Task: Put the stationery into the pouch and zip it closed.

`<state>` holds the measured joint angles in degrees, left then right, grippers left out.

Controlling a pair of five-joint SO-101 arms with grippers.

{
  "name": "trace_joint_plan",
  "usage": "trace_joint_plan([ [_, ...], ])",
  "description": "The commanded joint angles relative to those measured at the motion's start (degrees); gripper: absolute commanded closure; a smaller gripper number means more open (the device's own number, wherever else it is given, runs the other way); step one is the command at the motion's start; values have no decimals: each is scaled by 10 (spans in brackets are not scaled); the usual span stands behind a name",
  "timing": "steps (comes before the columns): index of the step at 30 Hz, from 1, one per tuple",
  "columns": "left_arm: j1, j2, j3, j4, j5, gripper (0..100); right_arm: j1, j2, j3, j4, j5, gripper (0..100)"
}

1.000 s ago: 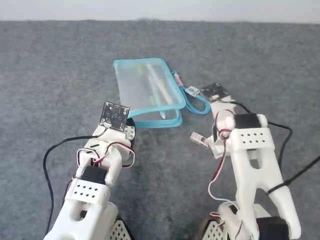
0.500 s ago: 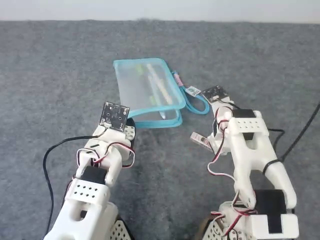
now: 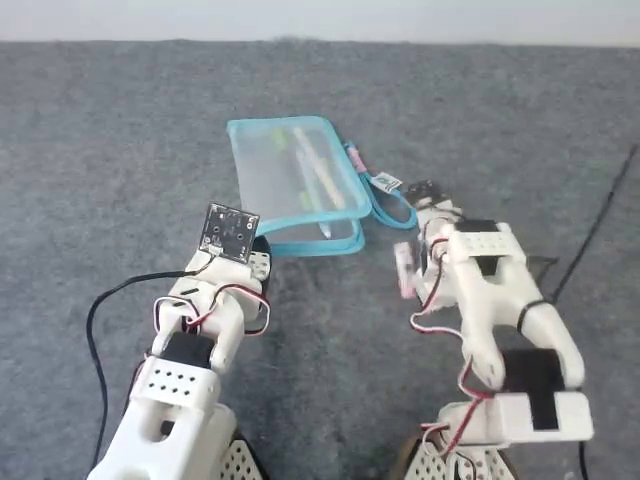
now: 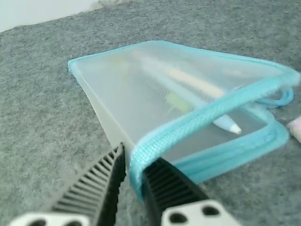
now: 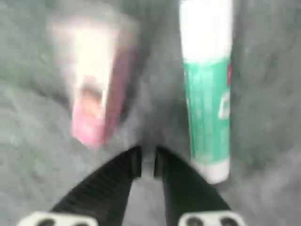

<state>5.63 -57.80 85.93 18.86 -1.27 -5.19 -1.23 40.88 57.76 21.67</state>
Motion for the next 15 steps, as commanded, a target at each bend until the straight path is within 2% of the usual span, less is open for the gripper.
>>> trace_joint_plan([
  [1,4,-1,-7,-6,0,988,16,-1,-5,0,6,918],
  [6,7,-1,-7,-6,0,988,29,-40,-5,15,11,917],
  [15,7,-1,-7,-6,0,988,25,-236,-6,121,57,917],
])
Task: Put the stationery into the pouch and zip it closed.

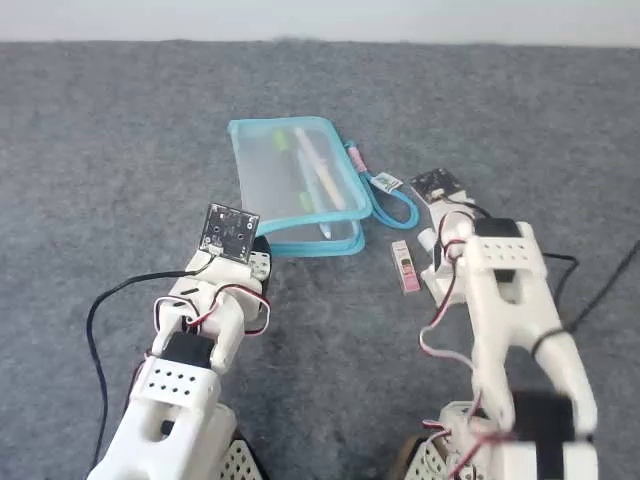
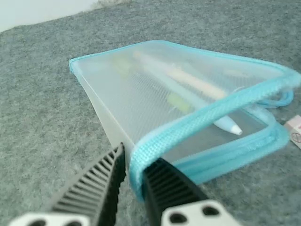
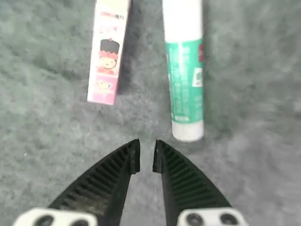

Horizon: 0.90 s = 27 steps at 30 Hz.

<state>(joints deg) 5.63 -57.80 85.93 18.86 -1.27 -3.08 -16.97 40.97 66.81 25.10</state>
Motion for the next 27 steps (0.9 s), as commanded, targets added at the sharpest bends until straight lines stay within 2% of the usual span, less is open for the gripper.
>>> trace_joint_plan([
  [1,7,-1,-7,-6,0,988,5,-94,-7,35,31,916],
  [8,7,-1,-7,-6,0,988,17,-52,-26,45,76,781],
  [10,7,-1,-7,-6,0,988,17,-22,-42,44,77,770],
  [21,5,-1,-3,-8,0,988,18,184,-113,-27,73,775],
  [27,4,-1,-3,-8,0,988,43,249,-145,-43,59,898],
])
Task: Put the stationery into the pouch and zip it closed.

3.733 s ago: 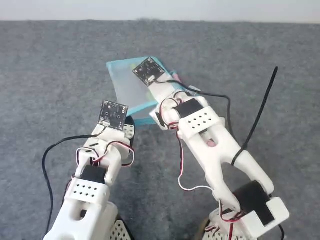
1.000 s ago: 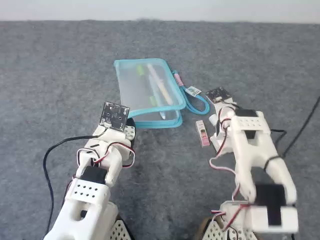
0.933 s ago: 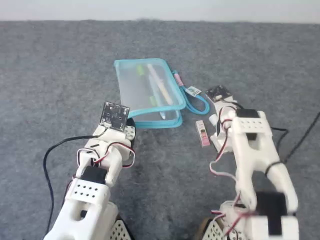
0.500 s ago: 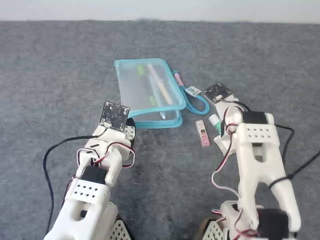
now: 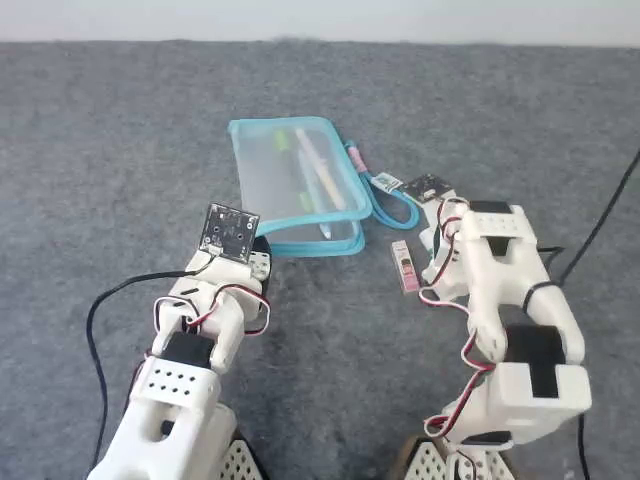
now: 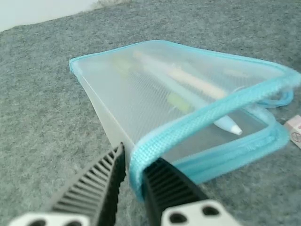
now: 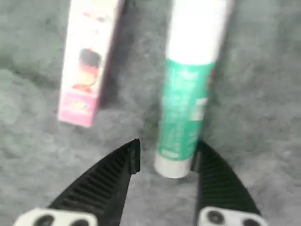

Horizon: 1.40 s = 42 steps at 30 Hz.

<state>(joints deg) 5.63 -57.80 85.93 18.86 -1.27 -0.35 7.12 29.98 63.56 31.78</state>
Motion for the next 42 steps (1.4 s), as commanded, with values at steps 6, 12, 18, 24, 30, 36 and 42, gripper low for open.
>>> trace_joint_plan([
  [6,6,-1,-3,-9,0,988,67,7,-54,-4,-69,987],
  [12,4,-1,-4,-9,0,988,72,-61,-49,69,-71,992],
  [18,4,-1,-4,-9,-1,988,33,-223,-18,131,-71,992],
  [24,4,-1,-5,-9,-1,988,-72,-401,79,136,-72,992],
  [30,4,-1,-5,-9,-1,988,-163,-502,106,155,-66,992],
  [36,4,-1,-5,-9,-1,988,-259,-495,100,172,-40,992],
  [42,4,-1,-5,-9,-1,988,-279,-396,25,174,-53,992],
])
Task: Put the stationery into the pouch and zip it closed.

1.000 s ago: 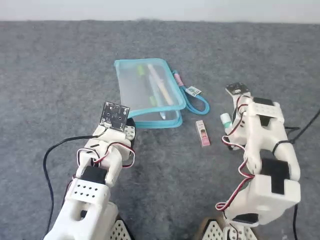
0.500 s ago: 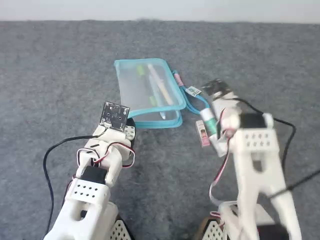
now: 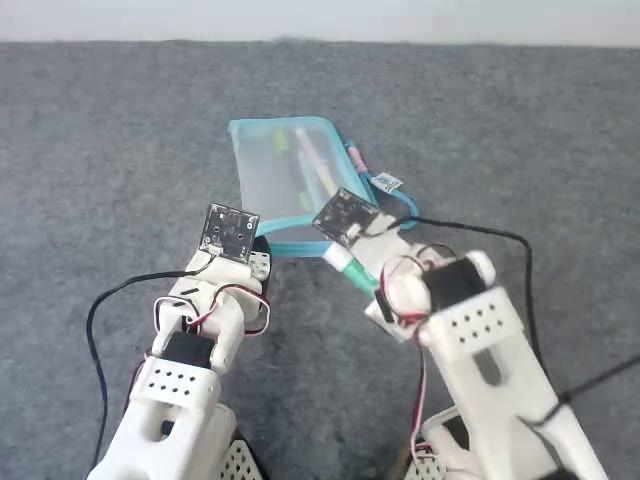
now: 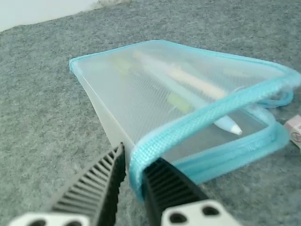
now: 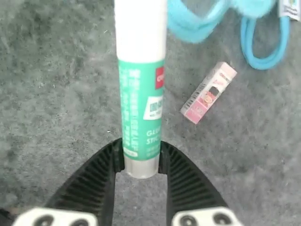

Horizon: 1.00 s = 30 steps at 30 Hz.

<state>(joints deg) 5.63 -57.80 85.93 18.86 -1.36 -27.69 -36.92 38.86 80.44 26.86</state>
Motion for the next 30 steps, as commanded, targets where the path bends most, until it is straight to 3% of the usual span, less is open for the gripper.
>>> trace_joint_plan([
  [1,4,-1,-5,-9,0,988,-5,68,-82,5,-11,992],
  [9,6,-1,-5,-9,0,988,-7,279,-249,18,-15,992],
  [21,8,-1,-5,-9,0,988,-9,535,-589,133,-113,991],
  [26,8,-1,-5,-9,0,988,-47,611,-722,214,-130,990],
  [30,8,-1,-5,-9,0,988,-91,643,-767,220,-131,988],
])
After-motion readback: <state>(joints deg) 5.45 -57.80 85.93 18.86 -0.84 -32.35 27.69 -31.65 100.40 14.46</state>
